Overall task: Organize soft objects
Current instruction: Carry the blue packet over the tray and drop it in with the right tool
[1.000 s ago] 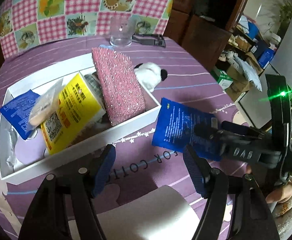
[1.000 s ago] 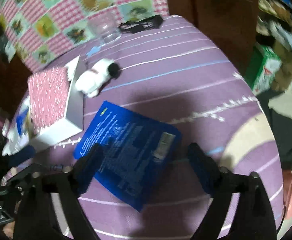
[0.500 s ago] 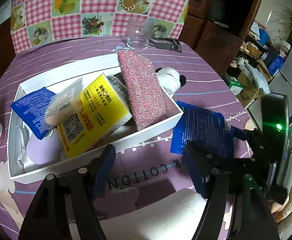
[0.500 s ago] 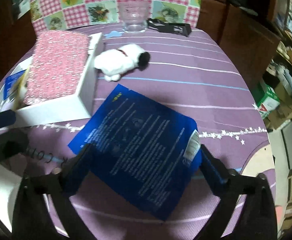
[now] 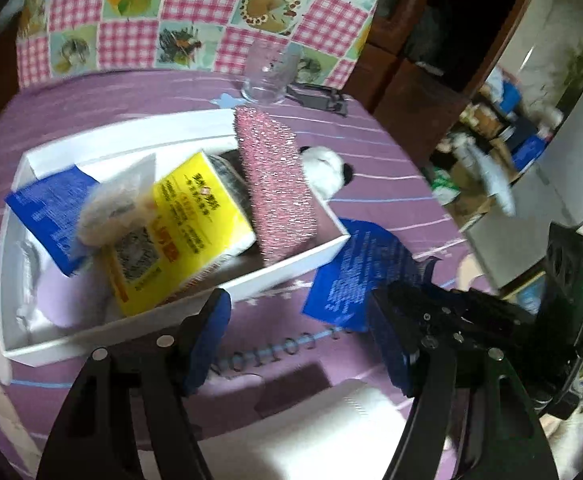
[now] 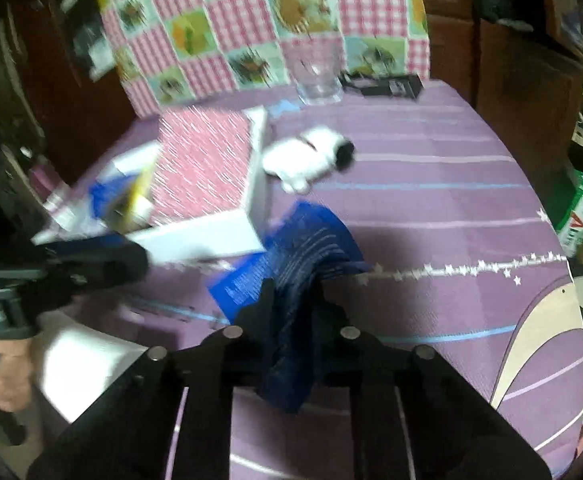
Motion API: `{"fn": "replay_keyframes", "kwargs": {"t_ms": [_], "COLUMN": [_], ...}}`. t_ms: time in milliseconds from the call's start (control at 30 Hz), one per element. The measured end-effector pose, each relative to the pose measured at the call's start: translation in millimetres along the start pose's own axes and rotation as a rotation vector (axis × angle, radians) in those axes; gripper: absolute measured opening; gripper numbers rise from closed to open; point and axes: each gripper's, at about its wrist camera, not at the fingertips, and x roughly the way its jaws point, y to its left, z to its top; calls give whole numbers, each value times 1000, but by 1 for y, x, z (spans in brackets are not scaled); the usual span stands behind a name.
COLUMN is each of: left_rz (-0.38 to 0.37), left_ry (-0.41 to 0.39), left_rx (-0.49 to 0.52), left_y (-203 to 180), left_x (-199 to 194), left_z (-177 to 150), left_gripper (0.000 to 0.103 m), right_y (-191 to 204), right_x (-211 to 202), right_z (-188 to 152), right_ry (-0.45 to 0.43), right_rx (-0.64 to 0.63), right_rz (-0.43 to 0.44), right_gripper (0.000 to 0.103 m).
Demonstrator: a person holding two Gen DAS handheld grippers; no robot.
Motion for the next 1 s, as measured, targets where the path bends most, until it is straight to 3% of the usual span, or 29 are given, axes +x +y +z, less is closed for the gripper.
{"fn": "replay_keyframes", "kwargs": {"t_ms": [167, 267, 367, 533, 633, 667, 700, 733, 800, 1000], "left_rz": [-108, -83, -76, -236, -266, -268, -239, -183, -60, 114], "left_ry": [12, 13, 13, 5, -5, -10, -15, -26, -45, -91], "left_rx": [-71, -55, -46, -106, -97, -78, -55, -34, 33, 51], "left_y": [5, 0, -1, 6, 5, 3, -1, -4, -11, -4], "left_x": [-4, -4, -4, -10, -13, -15, -17, -18, -19, -26], "left_z": [0, 1, 1, 2, 3, 4, 5, 5, 5, 12], "left_gripper": [78, 79, 79, 81, 72, 52, 43, 39, 21, 7], "right_y": [1, -1, -6, -5, -3, -1, 2, 4, 8, 41], "right_x": [-16, -26, -36, -34, -30, -27, -23, -19, -11, -4], "right_z": [3, 6, 8, 11, 15, 17, 19, 20, 25, 49], "right_ry": [-52, -86, -109, -101, -96, -88, -81, -70, -43, -18], "right_rx": [42, 74, 139, 190, 212, 210, 208, 205, 212, 123], "right_rz": [93, 176, 330, 439, 460, 438, 410, 387, 352, 262], "right_gripper": [11, 10, 9, 9, 9, 9, 9, 9, 9, 9]}}
